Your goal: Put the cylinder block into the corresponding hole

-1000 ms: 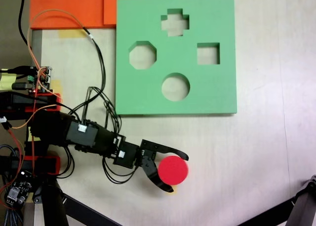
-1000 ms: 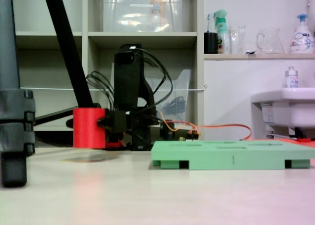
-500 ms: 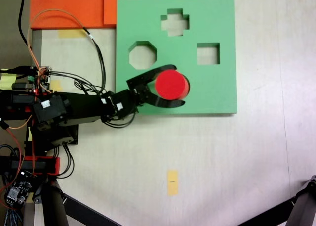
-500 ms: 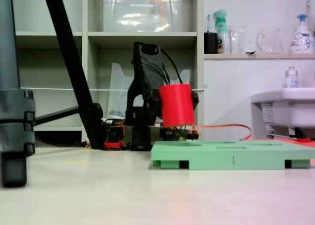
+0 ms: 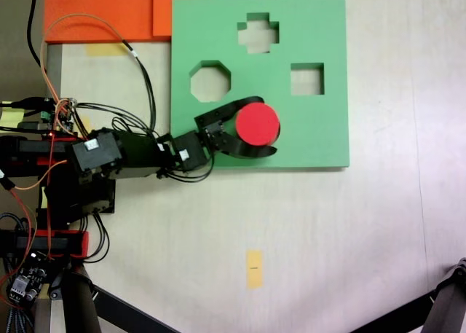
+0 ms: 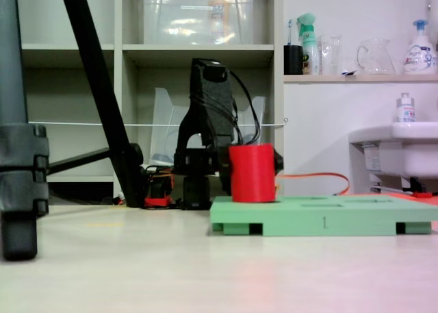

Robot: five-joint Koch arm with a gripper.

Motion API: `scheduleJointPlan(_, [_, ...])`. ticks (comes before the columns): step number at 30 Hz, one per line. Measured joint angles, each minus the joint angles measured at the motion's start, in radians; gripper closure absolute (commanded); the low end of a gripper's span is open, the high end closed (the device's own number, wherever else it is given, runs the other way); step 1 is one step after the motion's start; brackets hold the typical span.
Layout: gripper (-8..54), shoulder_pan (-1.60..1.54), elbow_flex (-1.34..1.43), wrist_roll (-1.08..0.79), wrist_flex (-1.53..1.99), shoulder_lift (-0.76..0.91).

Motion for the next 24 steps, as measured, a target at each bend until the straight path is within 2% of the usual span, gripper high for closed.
scheduleJointPlan(24, [25.9,-0.048,0.009,0.002,-0.074,-0.063])
